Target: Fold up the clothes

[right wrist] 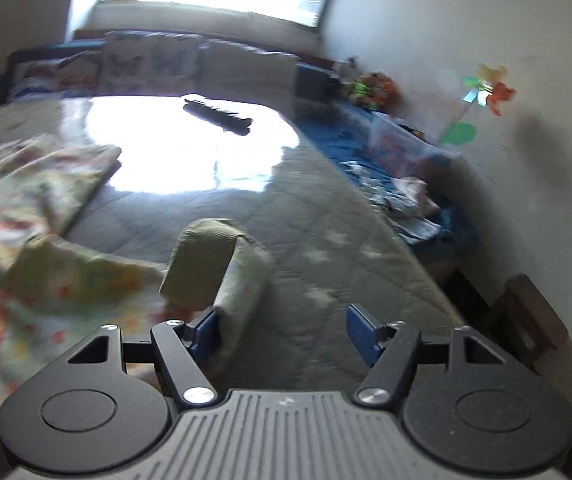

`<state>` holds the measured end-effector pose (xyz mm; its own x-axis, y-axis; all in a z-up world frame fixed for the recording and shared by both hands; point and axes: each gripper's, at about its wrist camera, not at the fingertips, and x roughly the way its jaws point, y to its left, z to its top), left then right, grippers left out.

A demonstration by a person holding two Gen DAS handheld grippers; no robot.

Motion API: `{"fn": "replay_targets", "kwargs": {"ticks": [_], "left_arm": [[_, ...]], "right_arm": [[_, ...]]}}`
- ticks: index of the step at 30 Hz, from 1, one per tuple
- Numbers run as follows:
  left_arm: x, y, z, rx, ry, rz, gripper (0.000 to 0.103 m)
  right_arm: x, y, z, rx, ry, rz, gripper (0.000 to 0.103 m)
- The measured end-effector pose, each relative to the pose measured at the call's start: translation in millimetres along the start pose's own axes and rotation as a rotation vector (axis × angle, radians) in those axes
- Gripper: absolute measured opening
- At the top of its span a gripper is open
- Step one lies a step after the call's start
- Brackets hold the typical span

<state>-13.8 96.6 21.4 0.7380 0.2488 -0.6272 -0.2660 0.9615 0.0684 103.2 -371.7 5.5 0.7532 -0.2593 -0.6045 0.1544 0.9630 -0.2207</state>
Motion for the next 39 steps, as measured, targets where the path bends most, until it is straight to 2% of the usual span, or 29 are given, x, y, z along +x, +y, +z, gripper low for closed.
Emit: {"fn": "replay_targets", "kwargs": {"ticks": [3, 6, 9, 14, 18, 23, 30, 32, 33, 34, 36, 37, 39], "left_arm": [[0, 0, 5, 0.006, -0.012, 0.012, 0.065], [4, -2, 9, 0.016, -0.017, 0.010, 0.069], [7, -10, 10, 0.045, -0.020, -0.002, 0.069], [13, -25, 11, 0.098, -0.035, -0.017, 0.069], [20, -33, 12, 0.126, -0.033, -0.031, 0.069], [36, -44, 13, 0.186, -0.025, -0.030, 0.069], [63, -61, 7, 0.368, -0.052, 0.044, 0.069], [66, -58, 9, 0.373, -0.066, 0.072, 0.065], [68, -55, 10, 0.365, -0.071, 0.085, 0.057], [69, -51, 12, 0.346, -0.072, 0.094, 0.042], [71, -35, 16, 0.260, -0.057, 0.098, 0.022], [71, -27, 18, 0.216, -0.053, 0.098, 0.016], [66, -11, 19, 0.147, -0.062, 0.098, 0.011]], "right_arm": [[-4, -27, 2, 0.091, -0.018, -0.050, 0.071], [-6, -39, -2, 0.118, -0.010, -0.088, 0.071], [-11, -38, -6, 0.120, -0.013, -0.052, 0.071], [-11, -14, -5, 0.100, -0.025, 0.080, 0.071], [-1, 4, -2, 0.092, 0.006, 0.160, 0.071], [10, 12, -5, 0.103, 0.028, 0.182, 0.071], [16, 8, -4, 0.122, 0.041, 0.179, 0.075], [17, 8, -3, 0.123, 0.043, 0.177, 0.076], [17, 8, -3, 0.124, 0.044, 0.175, 0.076], [17, 8, -3, 0.125, 0.045, 0.174, 0.076], [17, 9, -3, 0.127, 0.046, 0.170, 0.077], [17, 9, -3, 0.128, 0.047, 0.169, 0.077], [17, 9, -3, 0.128, 0.049, 0.166, 0.077]]}}
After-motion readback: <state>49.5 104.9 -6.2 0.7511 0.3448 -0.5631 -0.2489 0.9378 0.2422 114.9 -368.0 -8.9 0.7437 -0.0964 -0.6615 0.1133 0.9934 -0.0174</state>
